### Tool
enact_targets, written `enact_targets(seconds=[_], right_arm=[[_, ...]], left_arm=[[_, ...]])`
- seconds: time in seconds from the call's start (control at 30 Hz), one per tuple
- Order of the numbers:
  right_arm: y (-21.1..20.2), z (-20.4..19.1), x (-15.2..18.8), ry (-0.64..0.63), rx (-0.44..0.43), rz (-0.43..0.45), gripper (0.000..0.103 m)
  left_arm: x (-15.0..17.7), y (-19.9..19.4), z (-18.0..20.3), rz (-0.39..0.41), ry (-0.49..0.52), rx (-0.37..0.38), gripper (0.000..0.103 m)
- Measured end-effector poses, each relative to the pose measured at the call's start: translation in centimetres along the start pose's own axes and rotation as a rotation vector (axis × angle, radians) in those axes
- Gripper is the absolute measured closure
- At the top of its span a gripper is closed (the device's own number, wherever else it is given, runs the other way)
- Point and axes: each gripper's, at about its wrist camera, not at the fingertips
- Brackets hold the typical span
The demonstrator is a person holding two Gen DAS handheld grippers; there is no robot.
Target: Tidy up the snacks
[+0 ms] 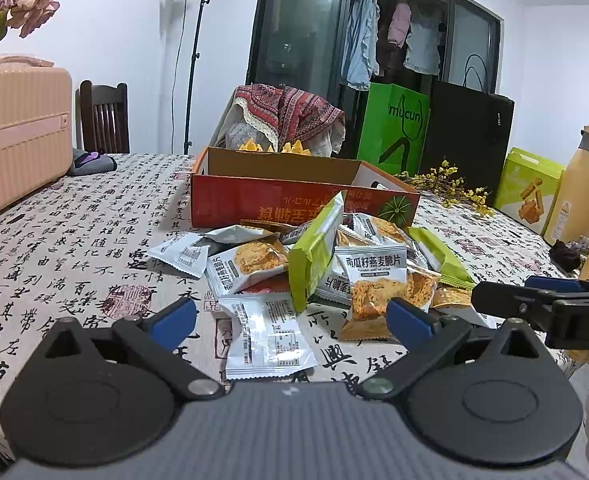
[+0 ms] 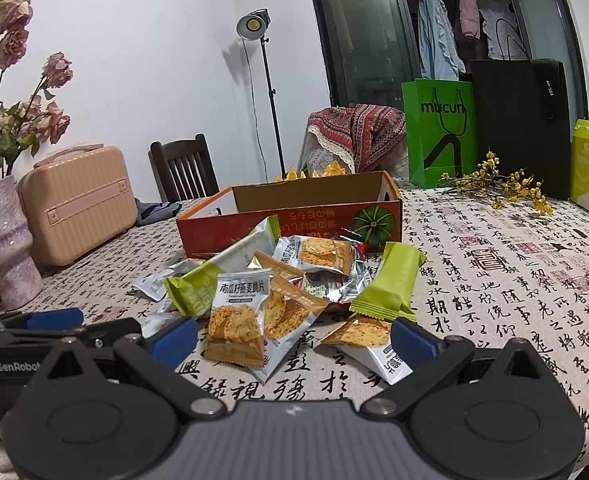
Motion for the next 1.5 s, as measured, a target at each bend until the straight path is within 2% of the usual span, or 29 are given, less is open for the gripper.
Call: enact_targets(seconds=[0.27, 0.5, 0.8, 1.13, 1.23, 1.37, 1.43, 1.5], right_arm=[[0.6, 0.5, 0.0, 0.005, 0.019, -0.007, 0.000], [1.8, 1.4, 0.1, 0.012, 0.038, -0.017, 0.000], [3.5, 2.6, 0.3, 0.026, 0.043, -0.040, 0.000], [4.4, 2.8, 0.5, 0.037, 0.027, -0.049, 0.000], [4.4, 2.5, 0.4, 0.029, 0.022, -0.047, 0.000], [4.3, 1.8, 0.2, 0.010, 0.018, -0.039, 0.000], [4.3, 1.3, 0.1, -0.002, 0.018, -0.036, 0.000], [4.3, 0.7, 0.0, -0.018, 0.011, -0.030, 0.000]], left_arm=[[-0.5, 1.5, -0.6, -0.048, -0.026, -0.029, 0.000], [-1.2, 5.1, -1.2, -0.158, -0.030, -0.147, 0.000], [-0.8, 8.5, -1.9, -0.267, -0.051, -0.236, 0.000], [-1.0, 9.0, -2.3, -0.291, -0.071, -0.232, 0.000], [-1.2, 9.1, -2.3, -0.315, -0.061, -0.210, 0.000], [-1.0, 8.9, -2.1, -0.302, -0.056, -0.222, 0.000], [-0.9, 8.7, -1.9, -0.291, -0.049, -0.223, 0.006], [-0.9, 8.3, -1.5, -0.273, -0.036, -0.212, 0.021]])
Point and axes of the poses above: each gripper's, at about its wrist camera, not at the fingertips, and y roughly the way its jaws point, z to its right, x to its underside, and after that the axes turned 11 degrees about x, right-handed
